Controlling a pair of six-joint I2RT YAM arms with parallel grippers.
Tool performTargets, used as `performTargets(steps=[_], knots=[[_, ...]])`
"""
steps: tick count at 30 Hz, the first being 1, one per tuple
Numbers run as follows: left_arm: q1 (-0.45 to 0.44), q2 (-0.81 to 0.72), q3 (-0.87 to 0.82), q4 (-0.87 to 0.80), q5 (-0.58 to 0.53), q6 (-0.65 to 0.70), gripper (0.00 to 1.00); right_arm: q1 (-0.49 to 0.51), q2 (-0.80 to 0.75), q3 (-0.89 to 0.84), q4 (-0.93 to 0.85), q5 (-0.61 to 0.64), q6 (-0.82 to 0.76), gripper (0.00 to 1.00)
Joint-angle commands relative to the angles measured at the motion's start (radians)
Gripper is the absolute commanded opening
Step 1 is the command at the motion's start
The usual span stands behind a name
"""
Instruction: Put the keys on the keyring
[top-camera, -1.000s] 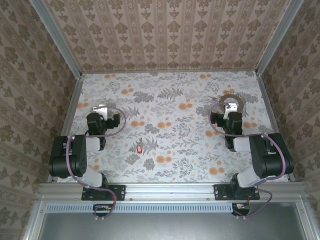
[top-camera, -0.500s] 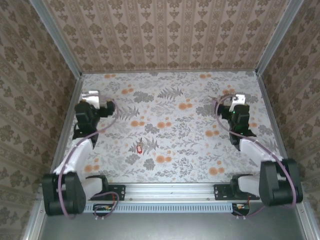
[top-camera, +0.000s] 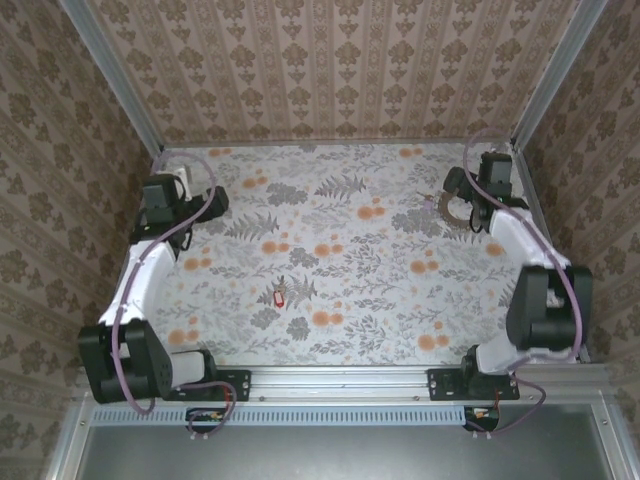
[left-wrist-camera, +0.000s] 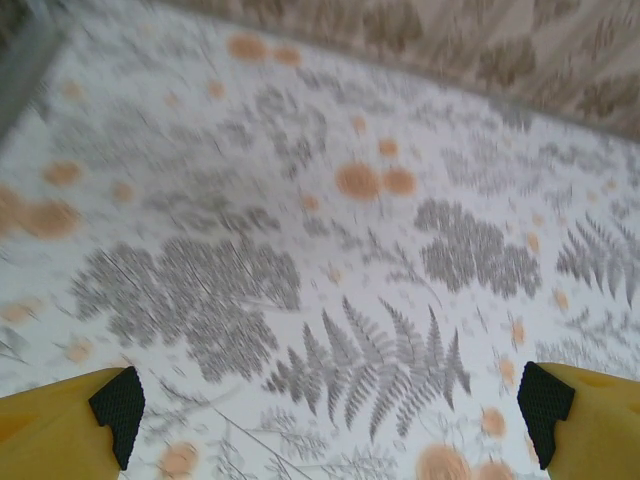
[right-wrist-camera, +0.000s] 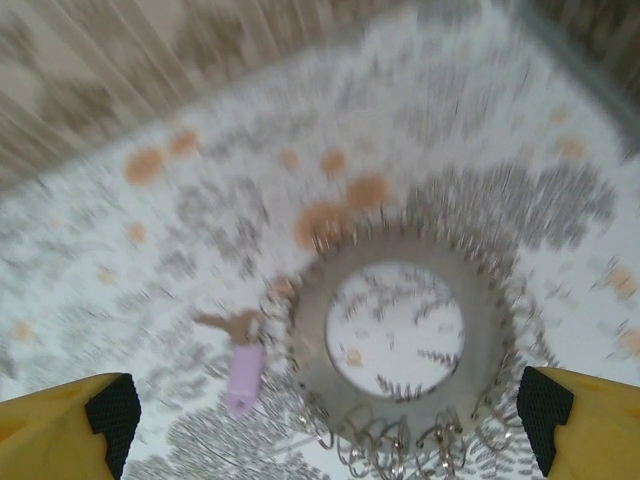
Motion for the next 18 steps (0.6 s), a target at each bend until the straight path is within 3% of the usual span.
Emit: performTargets(steps=[1, 11, 18], knots=[[-0.015, 0.027, 0.046, -0.078, 0.093, -0.027, 1.00, -0.017, 0.129, 0.103, -0.173, -0.113, -0.013, 1.00], [-0.071, 0.091, 0.075, -0.126, 0.120, -0.036, 1.00, -0.031, 0.514, 0.433, -0.373, -0.225, -0.158, 0.89], [-0.118, 0.083, 0.085, -0.148, 0.087, -0.017, 1.00, 0.021, 0.479, 0.408, -0.457, -0.328, -0.154, 0.87]])
